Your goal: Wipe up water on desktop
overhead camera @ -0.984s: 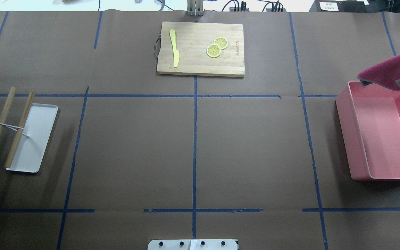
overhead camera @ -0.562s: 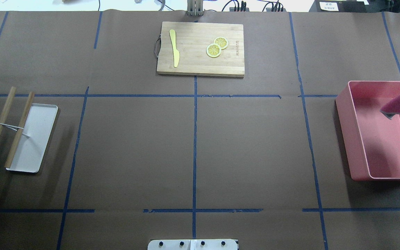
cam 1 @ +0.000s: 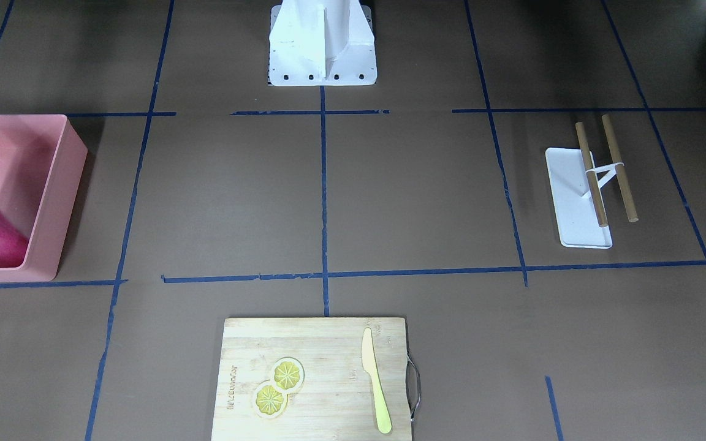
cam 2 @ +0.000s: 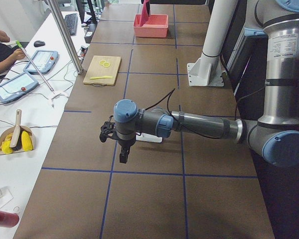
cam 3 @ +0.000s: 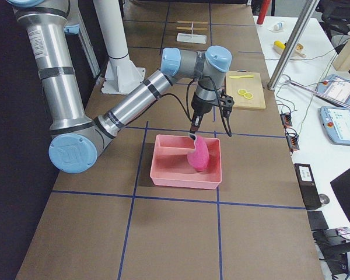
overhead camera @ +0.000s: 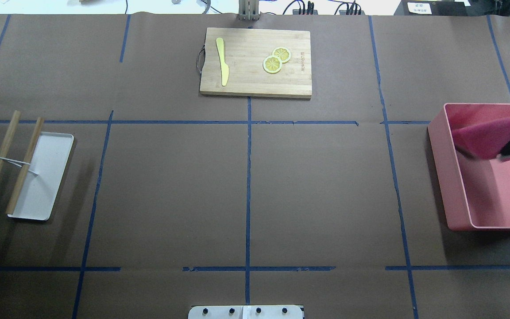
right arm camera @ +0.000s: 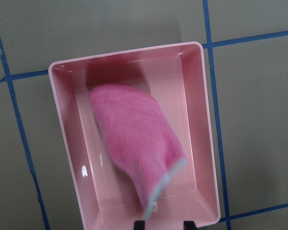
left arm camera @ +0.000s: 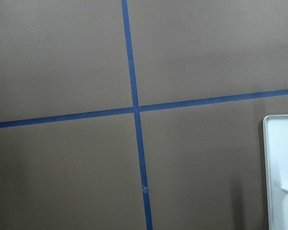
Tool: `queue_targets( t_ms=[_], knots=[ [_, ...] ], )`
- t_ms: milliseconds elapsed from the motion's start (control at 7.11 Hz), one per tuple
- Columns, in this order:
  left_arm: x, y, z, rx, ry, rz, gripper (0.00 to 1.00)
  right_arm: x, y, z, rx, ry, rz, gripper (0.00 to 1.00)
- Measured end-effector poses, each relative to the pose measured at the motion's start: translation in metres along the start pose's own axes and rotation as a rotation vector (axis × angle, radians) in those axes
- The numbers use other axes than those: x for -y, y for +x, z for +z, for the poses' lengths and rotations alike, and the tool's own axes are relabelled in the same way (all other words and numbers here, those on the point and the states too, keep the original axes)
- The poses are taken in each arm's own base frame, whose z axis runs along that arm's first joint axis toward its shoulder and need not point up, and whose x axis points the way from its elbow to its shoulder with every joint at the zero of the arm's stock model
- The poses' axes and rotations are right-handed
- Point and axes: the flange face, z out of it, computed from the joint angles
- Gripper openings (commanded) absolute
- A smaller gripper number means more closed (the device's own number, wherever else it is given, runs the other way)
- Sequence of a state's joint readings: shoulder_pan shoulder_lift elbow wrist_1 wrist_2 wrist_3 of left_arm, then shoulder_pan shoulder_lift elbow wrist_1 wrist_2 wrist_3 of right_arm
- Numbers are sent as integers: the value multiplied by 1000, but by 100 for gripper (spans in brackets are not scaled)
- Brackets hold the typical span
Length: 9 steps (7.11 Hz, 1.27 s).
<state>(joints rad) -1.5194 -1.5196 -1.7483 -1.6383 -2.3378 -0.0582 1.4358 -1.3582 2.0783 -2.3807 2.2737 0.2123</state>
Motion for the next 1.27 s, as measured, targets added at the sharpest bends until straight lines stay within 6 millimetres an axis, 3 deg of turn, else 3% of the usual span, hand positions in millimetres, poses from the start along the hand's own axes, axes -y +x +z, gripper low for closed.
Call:
queue_targets(
  t_ms=[281,422,844,1125,1266],
  knots=[
    [0,0,0,0,0,1,100,1,5,5,5,16,-20,100],
    [0,0,0,0,-1,1,100,-1,22,18,20,37,-66,100],
    [-2,-5,5,1,-11,-7,100,-4,117,98,133,159,-228,100],
    [-3,-7,7,1,-18,-14,100,-1,150,130,147,193,-250,100],
    [-6,-12,12,2,-31,-27,100,1,156,131,152,204,-245,100]
  ],
)
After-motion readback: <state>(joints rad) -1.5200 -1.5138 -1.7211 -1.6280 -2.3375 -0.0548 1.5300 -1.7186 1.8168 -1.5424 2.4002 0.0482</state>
